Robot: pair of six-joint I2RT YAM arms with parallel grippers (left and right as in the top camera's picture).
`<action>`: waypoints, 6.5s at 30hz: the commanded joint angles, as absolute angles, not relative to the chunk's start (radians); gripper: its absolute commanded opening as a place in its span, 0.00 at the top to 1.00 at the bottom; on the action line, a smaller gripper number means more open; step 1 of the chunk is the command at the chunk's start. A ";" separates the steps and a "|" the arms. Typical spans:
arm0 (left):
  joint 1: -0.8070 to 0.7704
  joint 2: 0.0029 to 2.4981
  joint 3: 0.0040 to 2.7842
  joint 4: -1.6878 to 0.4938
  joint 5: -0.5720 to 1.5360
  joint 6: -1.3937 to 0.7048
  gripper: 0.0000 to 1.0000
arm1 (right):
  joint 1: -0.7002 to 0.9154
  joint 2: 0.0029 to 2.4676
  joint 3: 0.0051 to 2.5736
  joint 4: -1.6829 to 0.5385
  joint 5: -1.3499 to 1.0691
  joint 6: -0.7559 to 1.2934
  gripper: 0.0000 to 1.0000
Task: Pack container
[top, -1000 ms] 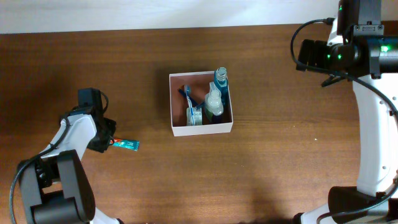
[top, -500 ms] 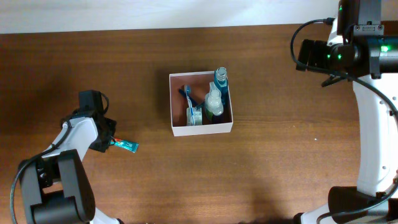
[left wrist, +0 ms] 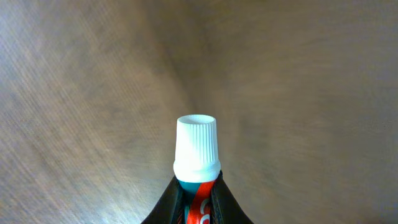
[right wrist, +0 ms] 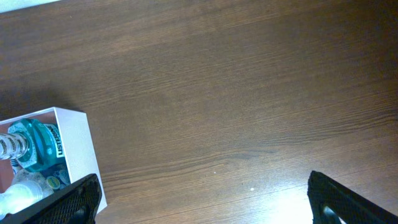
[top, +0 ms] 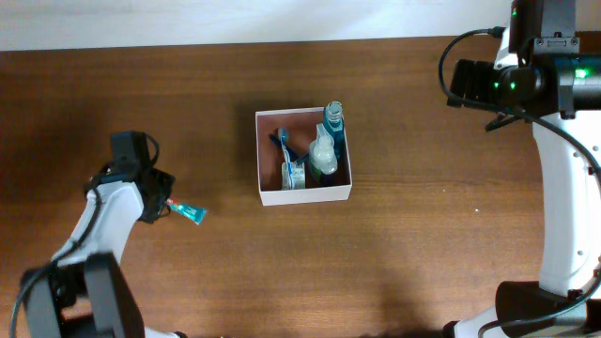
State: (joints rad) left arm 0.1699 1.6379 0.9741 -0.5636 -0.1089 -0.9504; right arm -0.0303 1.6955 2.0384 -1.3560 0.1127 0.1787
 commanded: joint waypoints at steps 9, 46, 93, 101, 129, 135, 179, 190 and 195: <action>0.096 1.357 1.013 -0.267 0.340 -0.861 0.91 | -0.034 1.697 2.040 -1.354 0.125 0.174 0.01; -0.325 1.602 1.013 0.105 0.148 -0.700 0.99 | -0.034 1.697 2.040 -1.354 0.125 0.174 0.01; -0.463 1.660 1.013 0.051 0.030 -0.511 0.50 | -0.034 1.697 2.040 -1.354 0.125 0.174 0.01; -0.419 1.596 1.020 0.067 0.025 -0.505 0.49 | -0.034 1.697 2.040 -1.354 0.125 0.174 0.01; 0.003 1.438 1.020 -0.247 0.019 -0.499 0.01 | -0.034 1.697 2.040 -1.354 0.125 0.174 0.01; 0.003 1.438 1.020 -0.395 0.019 -0.499 0.01 | -0.034 1.697 2.040 -1.354 0.125 0.173 0.01; 0.003 1.438 1.020 -0.424 0.019 -0.500 0.01 | 0.153 0.775 0.723 0.146 0.086 -0.141 0.01; 0.003 1.438 1.020 -0.424 0.019 -0.500 0.01 | 0.057 0.336 0.165 0.373 0.083 -0.035 0.01; 0.003 1.438 1.020 -0.424 0.019 -0.500 0.01 | 0.043 0.207 0.071 0.373 0.083 -0.025 0.01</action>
